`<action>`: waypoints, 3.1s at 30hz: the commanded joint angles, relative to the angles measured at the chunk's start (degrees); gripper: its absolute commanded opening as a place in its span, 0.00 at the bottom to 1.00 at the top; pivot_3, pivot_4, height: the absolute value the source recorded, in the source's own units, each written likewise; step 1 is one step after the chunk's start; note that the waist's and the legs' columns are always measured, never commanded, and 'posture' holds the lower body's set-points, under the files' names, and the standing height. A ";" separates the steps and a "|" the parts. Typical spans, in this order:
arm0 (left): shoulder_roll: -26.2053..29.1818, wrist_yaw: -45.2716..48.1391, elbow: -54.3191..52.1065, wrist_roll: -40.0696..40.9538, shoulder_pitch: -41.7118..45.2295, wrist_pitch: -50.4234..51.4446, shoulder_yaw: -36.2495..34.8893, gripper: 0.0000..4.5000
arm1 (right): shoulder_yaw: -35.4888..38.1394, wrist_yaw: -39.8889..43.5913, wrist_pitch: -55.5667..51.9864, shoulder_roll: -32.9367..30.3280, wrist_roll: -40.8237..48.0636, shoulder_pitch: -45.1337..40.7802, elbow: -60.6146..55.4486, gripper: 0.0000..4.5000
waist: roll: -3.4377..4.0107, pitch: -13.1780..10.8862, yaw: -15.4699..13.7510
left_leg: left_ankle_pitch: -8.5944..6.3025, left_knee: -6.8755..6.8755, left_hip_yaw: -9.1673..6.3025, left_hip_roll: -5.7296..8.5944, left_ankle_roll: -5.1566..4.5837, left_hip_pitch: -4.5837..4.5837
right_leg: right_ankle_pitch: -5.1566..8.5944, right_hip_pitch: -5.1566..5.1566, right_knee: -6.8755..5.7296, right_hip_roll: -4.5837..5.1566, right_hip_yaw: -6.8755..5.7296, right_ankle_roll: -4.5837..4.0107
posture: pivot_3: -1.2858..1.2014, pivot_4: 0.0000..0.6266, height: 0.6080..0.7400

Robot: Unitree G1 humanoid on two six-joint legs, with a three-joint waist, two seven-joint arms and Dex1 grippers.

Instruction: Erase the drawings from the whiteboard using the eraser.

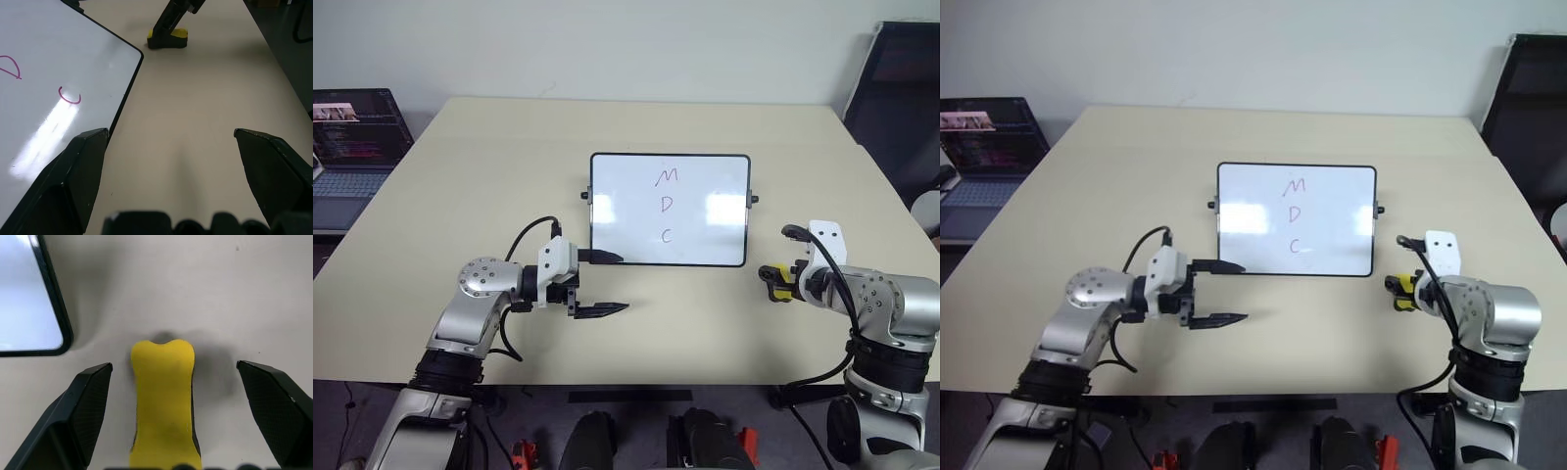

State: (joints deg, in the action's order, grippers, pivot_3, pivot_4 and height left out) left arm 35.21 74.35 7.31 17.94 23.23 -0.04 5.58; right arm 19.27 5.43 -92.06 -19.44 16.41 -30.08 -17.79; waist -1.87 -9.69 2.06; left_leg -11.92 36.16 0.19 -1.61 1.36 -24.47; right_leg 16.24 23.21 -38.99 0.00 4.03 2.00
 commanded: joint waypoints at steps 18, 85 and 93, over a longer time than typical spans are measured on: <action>-0.05 -0.14 0.23 0.52 1.92 -1.23 -1.04 1.00 | 1.33 -2.13 -0.44 -1.55 2.48 1.62 -2.35 0.97 | 0.00 0.00 0.00 | 0.00 0.00 0.00 0.00 0.00 0.00 | 0.00 0.00 0.00 0.00 0.01 0.00 | 0.52 0.24 1.00; -9.23 -39.52 -15.90 -7.48 -5.53 11.78 -4.83 1.00 | -20.81 2.24 39.59 -1.99 -7.17 -16.62 9.33 0.24 | 0.02 -0.03 0.58 | 0.00 0.00 -0.10 0.00 0.01 -0.02 | -0.01 0.02 0.00 0.04 0.00 0.00 | 0.52 0.24 1.00; -9.62 -41.94 -17.52 -8.18 -6.66 11.74 -4.65 1.00 | -25.34 9.28 46.93 -2.22 -9.30 -23.13 19.00 0.24 | 0.02 -0.03 0.54 | 0.00 0.00 -0.09 0.00 0.01 -0.02 | -0.02 0.02 -0.01 0.05 0.00 -0.01 | 0.52 0.24 1.00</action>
State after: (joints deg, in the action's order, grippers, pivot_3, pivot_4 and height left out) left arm 25.78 33.11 -7.10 10.04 16.52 12.25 1.81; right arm -6.01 13.58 -47.65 -21.30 7.81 -51.16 0.86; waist -1.85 -9.72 2.60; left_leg -11.92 36.16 0.09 -1.61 1.36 -24.48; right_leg 16.22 23.23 -38.99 0.05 4.03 1.99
